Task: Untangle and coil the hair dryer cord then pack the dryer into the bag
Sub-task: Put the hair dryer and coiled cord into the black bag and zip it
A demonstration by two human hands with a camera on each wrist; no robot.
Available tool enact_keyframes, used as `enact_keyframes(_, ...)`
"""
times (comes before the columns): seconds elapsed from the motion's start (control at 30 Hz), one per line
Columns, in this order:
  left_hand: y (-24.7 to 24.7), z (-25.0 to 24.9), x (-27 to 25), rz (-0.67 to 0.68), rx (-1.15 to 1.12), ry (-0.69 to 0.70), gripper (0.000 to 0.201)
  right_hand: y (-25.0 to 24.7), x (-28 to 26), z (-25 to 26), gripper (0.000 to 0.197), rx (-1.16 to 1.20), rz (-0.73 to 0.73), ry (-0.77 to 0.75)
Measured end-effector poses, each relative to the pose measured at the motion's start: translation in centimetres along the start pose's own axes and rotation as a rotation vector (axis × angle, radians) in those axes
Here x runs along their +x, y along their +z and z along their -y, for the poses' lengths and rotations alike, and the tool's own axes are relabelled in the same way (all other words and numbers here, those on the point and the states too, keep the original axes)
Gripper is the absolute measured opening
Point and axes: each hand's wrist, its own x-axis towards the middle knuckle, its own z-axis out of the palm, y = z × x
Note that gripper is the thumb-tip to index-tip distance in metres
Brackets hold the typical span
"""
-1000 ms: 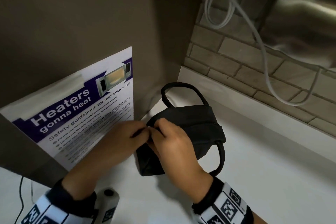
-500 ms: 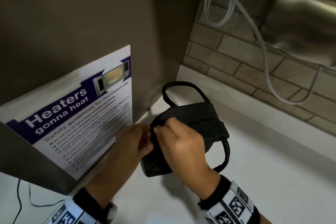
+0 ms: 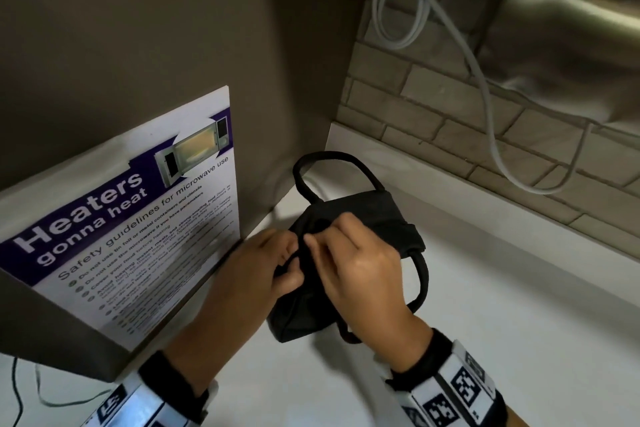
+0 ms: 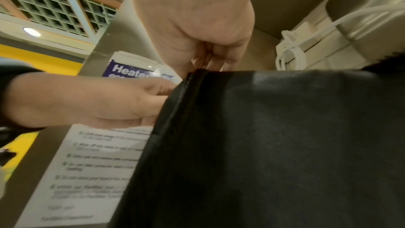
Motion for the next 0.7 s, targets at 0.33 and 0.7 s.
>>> enact_keyframes(0.33,-1.0,0.8,-1.4,0.032,0.097,-0.012,0.01,1.1,-0.2,-16.5,0.016,0.472,0.112,1.004)
enact_keyframes(0.7,-1.9,0.8,-2.6,0.066,0.13,-0.047,0.011,5.1,-2.7,-15.1,0.028,0.668,0.312,1.153)
